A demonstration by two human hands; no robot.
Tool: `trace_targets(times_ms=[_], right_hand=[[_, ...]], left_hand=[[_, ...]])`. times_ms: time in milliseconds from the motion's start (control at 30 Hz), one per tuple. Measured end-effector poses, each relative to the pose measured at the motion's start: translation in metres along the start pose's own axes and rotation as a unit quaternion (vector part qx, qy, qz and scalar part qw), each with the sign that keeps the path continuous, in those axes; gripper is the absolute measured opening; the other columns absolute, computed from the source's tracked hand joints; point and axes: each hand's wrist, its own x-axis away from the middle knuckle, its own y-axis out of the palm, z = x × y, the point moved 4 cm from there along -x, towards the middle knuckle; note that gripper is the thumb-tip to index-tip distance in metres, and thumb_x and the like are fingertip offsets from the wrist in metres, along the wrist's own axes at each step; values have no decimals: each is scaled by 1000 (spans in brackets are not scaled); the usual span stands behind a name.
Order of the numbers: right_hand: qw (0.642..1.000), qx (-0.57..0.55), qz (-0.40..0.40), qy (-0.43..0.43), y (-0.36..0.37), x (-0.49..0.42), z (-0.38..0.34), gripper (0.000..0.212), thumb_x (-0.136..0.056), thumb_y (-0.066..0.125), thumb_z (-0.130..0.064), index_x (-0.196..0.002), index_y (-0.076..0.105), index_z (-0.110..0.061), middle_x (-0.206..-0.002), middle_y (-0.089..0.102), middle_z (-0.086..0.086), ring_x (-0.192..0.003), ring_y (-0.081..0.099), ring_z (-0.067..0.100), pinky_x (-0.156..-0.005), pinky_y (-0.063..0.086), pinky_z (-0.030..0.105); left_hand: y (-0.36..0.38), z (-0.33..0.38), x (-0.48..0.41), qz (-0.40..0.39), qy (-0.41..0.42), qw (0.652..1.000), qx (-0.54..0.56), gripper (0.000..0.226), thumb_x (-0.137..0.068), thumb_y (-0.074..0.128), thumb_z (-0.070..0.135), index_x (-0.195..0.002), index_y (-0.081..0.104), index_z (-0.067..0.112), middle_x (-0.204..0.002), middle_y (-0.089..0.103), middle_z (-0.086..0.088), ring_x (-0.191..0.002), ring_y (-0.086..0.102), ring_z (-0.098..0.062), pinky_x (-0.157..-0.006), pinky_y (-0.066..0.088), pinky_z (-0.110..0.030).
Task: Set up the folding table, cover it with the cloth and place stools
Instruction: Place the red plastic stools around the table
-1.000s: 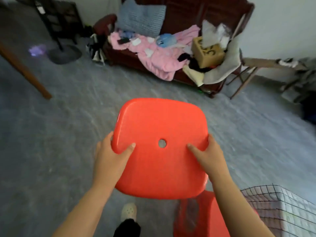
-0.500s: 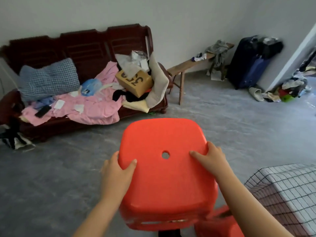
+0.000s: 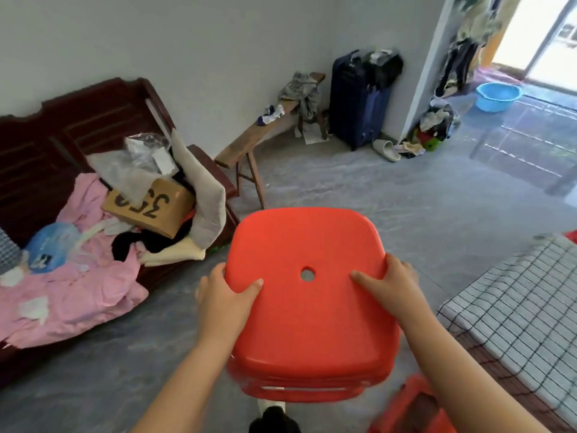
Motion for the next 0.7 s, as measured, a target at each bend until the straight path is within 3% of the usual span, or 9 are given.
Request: trace_targets(times_ms=[300,433,600,700], right_hand=[[980,-64,134,134,-65,-132,35,58,-75,69,-46,-115,54,-7,-113,55,18,-112,47,34,-94,38,38],[957,-130,175,192,-94,-181,69,72,-58,58,-64,-110,58,-15,-104,61,11,-101,58,30,-90,48,45],[933,-173,209,236,-134,-236,118,53,-68,65,-44,-111,58,-15,-105,59,10,-97,58,25,-88,48,42],[922,-216,206,245,-154,-285,162,60,-58,59,-51,-109,59,-19,-104,62,9,-96,60,25,-87,50,46]], left_hand=[[152,128,-149,-152,115,982,-14,74,-70,79,36,-129,47,5,-124,53,-20,-120,44,-34,-102,33,-42],[232,188,-194,-233,155,960,-23,81,-64,81,42,-127,49,5,-122,57,-20,-115,51,-35,-99,41,-47],[333,269,-224,-288,201,935,-51,77,-67,82,34,-129,47,5,-124,53,-23,-117,49,-37,-100,39,-47],[399,311,-235,-310,215,923,-73,76,-69,81,35,-130,47,5,-123,53,-23,-117,49,-36,-100,39,-44]])
